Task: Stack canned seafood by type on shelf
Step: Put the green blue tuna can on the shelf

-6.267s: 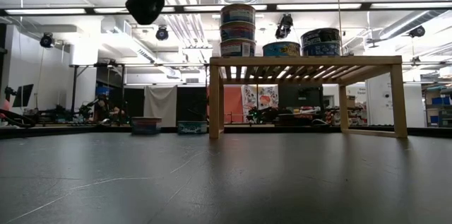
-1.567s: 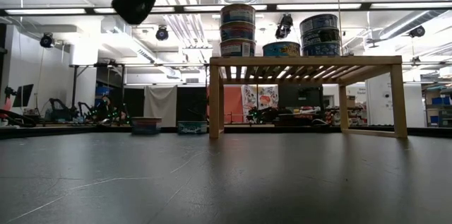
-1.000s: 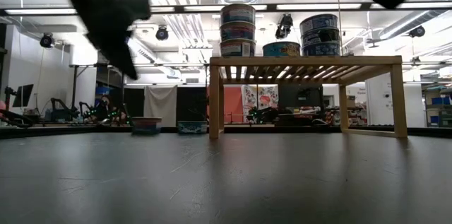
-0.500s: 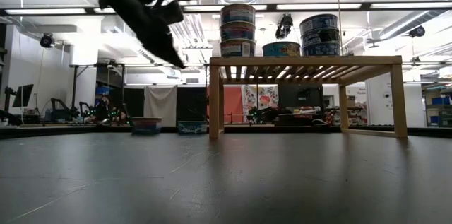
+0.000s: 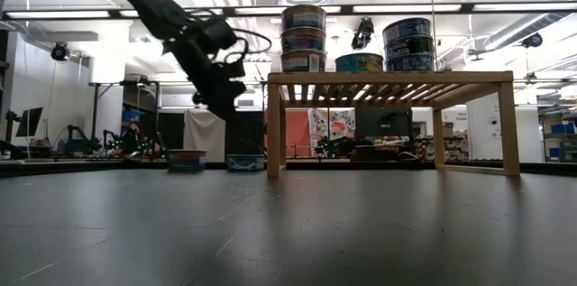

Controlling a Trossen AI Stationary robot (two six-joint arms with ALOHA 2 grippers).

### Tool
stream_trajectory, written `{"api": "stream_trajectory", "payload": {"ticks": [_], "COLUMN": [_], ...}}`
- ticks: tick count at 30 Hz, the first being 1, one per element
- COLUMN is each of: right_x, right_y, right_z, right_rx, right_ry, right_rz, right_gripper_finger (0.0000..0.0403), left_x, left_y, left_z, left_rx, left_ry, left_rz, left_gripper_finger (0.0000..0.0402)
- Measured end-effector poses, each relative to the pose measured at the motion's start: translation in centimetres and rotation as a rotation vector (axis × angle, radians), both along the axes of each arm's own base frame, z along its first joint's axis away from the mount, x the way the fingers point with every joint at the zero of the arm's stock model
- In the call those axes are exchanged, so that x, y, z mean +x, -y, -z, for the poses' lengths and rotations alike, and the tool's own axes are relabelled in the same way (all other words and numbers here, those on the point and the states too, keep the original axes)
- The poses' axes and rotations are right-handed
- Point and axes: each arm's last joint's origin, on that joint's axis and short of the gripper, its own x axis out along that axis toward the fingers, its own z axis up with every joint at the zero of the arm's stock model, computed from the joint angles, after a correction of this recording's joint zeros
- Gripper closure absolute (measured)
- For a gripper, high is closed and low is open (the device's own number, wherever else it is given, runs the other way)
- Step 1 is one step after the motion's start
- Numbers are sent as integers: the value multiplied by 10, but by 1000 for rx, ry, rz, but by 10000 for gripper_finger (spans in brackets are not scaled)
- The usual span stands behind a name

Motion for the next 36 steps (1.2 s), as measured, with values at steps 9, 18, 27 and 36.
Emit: {"api": "stream_trajectory", "payload": {"ticks": [9,18,27,36], "right_x": [0,1,0,0], "right_y": [1,1,1,1], "right_z": [2,11,18,18], "right_rx": [-7,-9,12,23], "right_ry": [9,5,0,4], "right_rz": [48,60,80,87], "right_gripper_finger": [390,390,390,390], "left_x": [19,17,15,10], "left_y": [-22,-21,4,71], "left_z": [25,51,57,47], "left_rx": [-30,-82,-208,-356], "left_ry": [-79,-138,-273,-468], "left_rz": [-72,-77,-77,-13], "left_gripper_finger": [401,401,401,401]}}
